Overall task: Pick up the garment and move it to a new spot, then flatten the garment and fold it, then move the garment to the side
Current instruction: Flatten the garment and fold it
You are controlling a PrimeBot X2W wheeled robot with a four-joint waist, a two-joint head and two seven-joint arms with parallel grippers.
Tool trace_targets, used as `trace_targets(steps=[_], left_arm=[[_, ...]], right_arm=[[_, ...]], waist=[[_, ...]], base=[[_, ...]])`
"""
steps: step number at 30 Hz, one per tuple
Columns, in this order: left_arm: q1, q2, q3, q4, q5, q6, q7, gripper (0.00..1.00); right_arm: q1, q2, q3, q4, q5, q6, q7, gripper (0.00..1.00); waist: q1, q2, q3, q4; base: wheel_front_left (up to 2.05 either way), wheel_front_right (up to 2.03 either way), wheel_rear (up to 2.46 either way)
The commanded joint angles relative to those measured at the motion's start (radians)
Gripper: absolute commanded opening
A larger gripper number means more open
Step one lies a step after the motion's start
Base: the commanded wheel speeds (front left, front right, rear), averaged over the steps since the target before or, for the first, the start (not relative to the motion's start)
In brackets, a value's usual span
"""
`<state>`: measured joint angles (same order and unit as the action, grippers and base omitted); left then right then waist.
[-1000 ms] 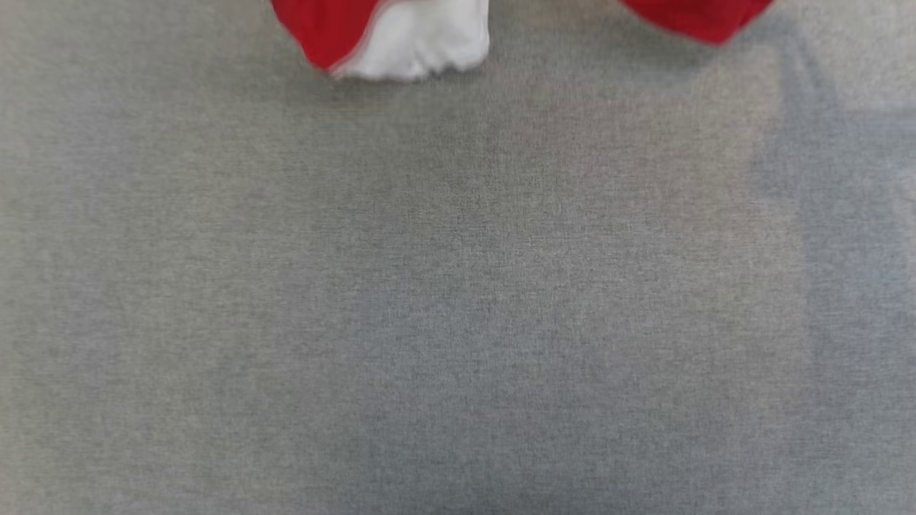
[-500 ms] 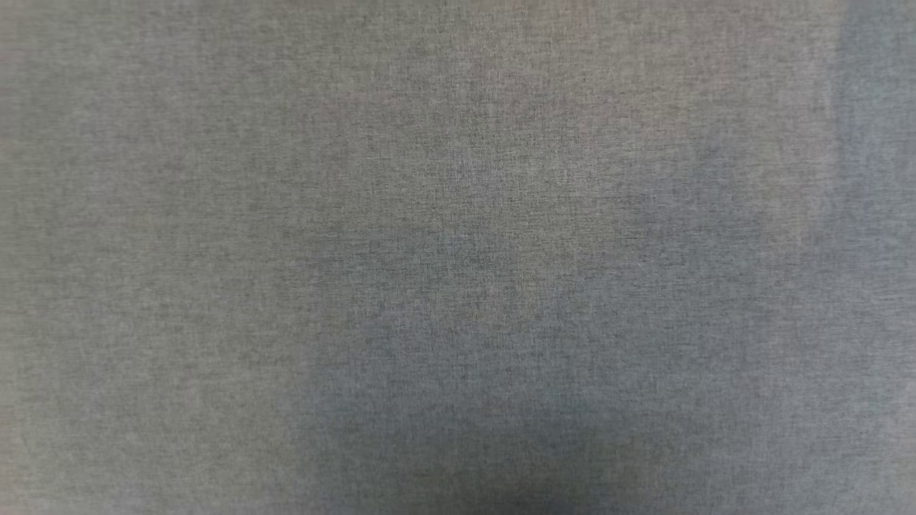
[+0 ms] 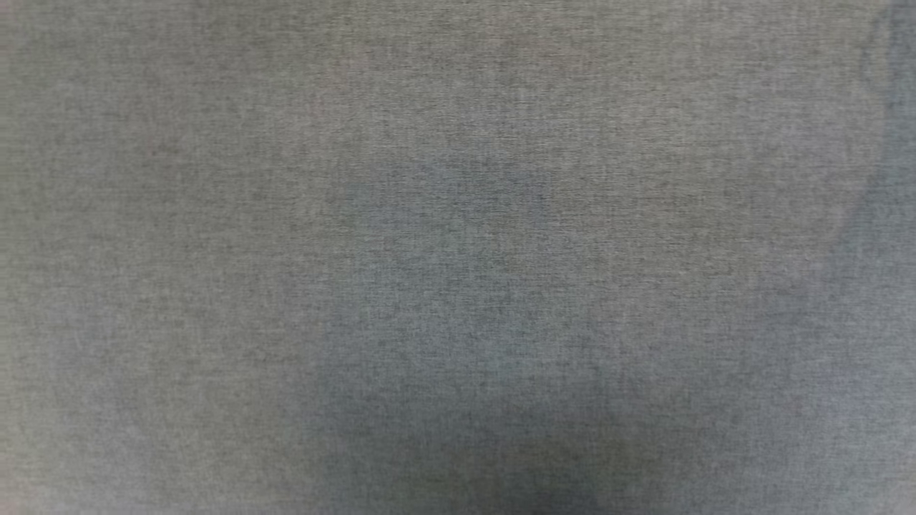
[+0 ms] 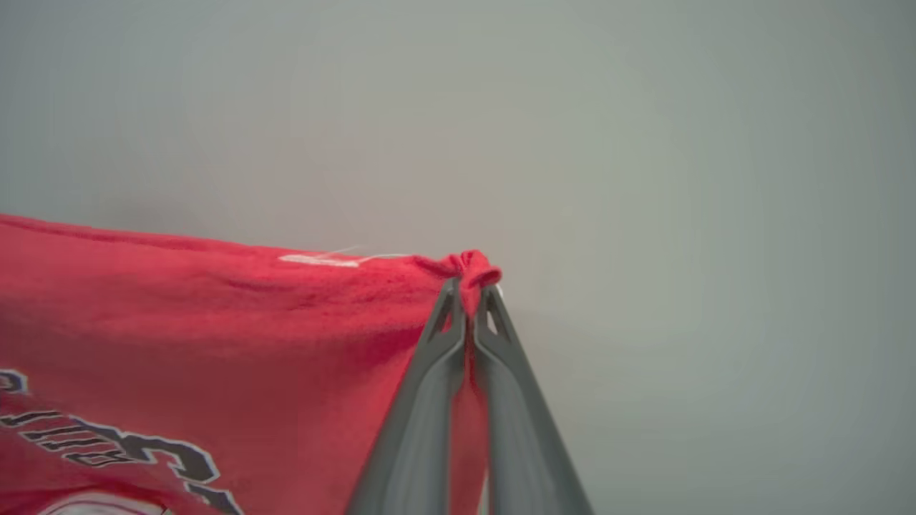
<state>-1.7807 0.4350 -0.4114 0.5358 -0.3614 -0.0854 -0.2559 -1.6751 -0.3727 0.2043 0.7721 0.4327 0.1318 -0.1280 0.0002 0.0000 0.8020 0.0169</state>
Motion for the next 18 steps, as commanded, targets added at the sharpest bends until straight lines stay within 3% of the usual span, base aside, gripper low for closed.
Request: trace_targets(steps=[1,10,18], left_arm=[[0.061,-0.013,0.009,-0.019,-0.001,-0.008,-0.006,0.0],[0.409,-0.071,0.046,-0.121,-0.004,-0.023,-0.006,0.0],[0.745,-0.105,0.043,-0.169,-0.011,-0.034,-0.006,0.0]], right_arm=[[0.044,-0.01,0.018,0.005,0.018,-0.001,-0.015,0.0],[0.281,-0.046,0.116,-0.002,0.114,-0.001,-0.06,0.0],[0.559,-0.085,0.199,-0.034,0.21,-0.001,-0.08,0.0]], waist=[[-0.0002,0.0,-0.005,0.012],[-0.0002,0.0,-0.097,0.03],[-0.0002,0.0,-0.257,0.046]], base=[[0.0,0.0,0.0],[0.0,0.0,0.0],[0.0,0.0,0.0]])
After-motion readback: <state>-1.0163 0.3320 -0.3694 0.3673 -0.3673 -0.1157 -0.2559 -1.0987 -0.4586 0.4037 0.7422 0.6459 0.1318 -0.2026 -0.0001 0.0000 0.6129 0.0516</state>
